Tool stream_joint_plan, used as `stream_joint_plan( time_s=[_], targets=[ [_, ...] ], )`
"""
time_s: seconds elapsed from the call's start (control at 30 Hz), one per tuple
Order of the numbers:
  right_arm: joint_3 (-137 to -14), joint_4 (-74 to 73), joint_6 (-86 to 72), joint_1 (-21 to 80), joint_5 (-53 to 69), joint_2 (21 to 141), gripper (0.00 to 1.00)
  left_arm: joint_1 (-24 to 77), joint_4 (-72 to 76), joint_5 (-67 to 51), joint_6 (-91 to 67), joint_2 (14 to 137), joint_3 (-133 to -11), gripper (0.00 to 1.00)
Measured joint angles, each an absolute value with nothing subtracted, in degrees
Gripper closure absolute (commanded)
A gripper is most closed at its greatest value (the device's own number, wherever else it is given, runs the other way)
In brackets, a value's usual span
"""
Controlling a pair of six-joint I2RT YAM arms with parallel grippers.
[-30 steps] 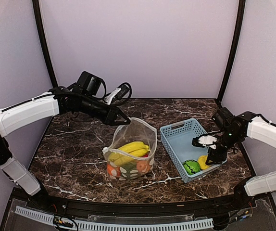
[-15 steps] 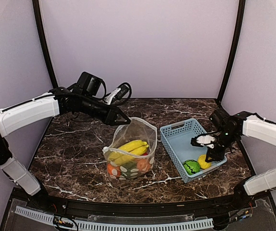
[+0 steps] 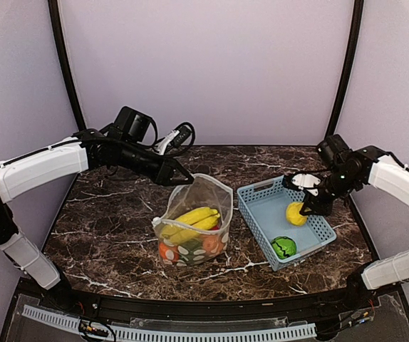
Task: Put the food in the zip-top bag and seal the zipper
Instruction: Pick up the fake fruit from the bin, then place the fake fruit in the zipper food storage bag.
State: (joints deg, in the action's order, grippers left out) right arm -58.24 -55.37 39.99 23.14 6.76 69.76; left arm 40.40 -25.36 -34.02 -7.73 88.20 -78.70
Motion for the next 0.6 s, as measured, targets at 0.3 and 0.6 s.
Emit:
stream_joint_plan(
  time_s=[0.3, 0.6],
  targets=[
    [-75.48, -57.54, 39.79, 23.07, 19.25, 72.99, 0.71, 40.40, -25.32, -34.04, -7.73, 89.03, -78.70, 0.99],
    [-96.33, -57.69, 38.48, 24.86, 37.95, 79.09, 0.68, 40.40, -25.30, -34.06, -8.12, 91.20, -79.44, 0.99]
  ],
)
